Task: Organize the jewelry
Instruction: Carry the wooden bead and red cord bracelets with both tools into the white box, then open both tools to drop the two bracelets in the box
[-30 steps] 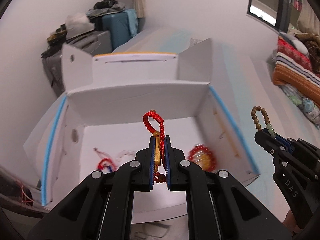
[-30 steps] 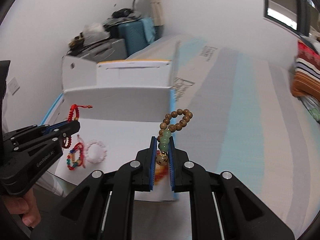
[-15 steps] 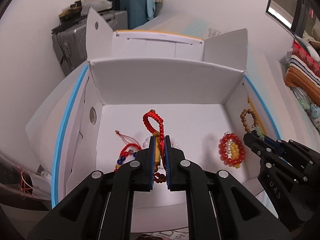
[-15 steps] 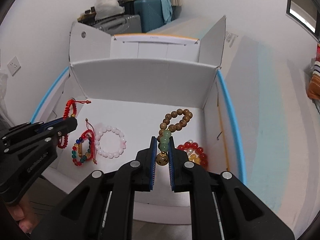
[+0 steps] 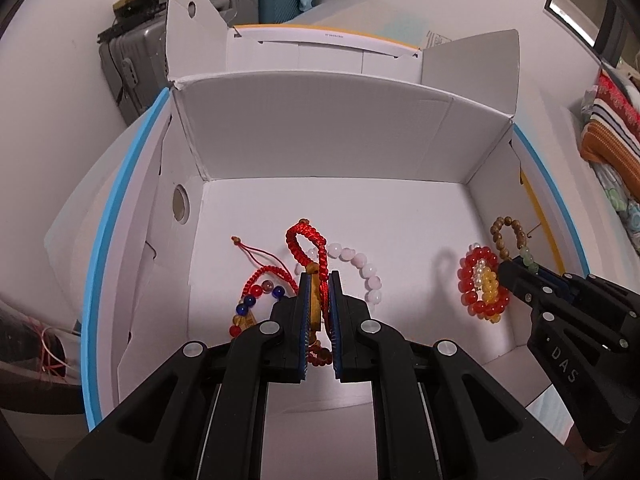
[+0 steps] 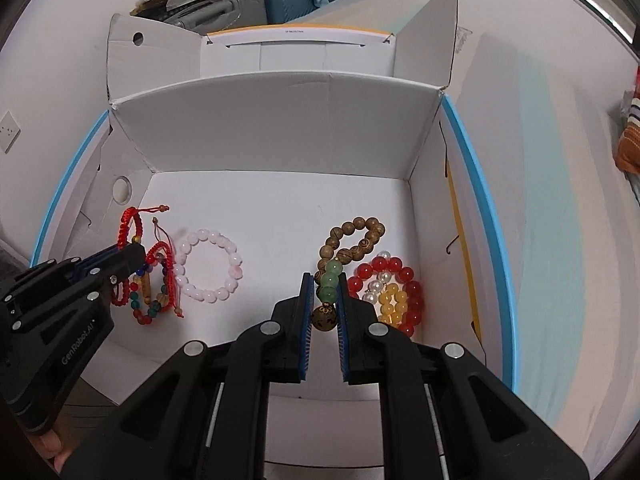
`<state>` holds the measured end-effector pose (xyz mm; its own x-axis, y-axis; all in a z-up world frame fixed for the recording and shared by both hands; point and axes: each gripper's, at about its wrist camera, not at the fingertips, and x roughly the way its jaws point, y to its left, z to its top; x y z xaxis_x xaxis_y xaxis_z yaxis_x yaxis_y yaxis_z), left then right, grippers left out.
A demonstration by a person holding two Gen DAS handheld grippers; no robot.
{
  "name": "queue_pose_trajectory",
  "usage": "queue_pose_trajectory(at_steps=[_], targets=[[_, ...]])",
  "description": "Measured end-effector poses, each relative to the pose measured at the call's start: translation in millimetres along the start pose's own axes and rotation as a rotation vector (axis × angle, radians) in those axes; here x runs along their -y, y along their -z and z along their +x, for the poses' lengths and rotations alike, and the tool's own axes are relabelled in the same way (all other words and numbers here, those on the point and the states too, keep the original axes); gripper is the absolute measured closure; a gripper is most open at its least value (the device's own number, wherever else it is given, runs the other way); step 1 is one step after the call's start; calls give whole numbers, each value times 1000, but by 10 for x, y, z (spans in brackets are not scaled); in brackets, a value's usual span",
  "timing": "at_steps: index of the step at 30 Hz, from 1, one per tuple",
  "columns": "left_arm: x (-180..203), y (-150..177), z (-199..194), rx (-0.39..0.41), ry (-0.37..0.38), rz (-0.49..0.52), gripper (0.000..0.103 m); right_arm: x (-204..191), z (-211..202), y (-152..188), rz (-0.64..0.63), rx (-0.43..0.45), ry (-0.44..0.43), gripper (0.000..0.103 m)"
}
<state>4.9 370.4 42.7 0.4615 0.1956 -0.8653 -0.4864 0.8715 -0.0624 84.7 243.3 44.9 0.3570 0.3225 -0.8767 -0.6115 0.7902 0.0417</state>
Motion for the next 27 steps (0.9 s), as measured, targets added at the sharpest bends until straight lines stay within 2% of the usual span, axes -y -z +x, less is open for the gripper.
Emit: queue_pose_trajectory(at_steps=[11, 20, 21, 23, 27], targets=[[-55, -14, 85, -22, -7, -10, 95, -10, 63, -6, 13, -22, 8, 92], [-60, -31, 45, -10, -2, -20, 89, 17, 39, -35, 29, -10, -6, 89], [-59, -31, 28, -5, -4, -21, 81, 19, 29, -33, 28, -6, -9, 87], [-61, -34, -26, 16, -18, -25, 72, 31, -14, -30, 29, 12, -8, 70], [-52, -44, -153, 60, -28, -30, 52, 51, -139, -27, 33, 53, -11, 62]])
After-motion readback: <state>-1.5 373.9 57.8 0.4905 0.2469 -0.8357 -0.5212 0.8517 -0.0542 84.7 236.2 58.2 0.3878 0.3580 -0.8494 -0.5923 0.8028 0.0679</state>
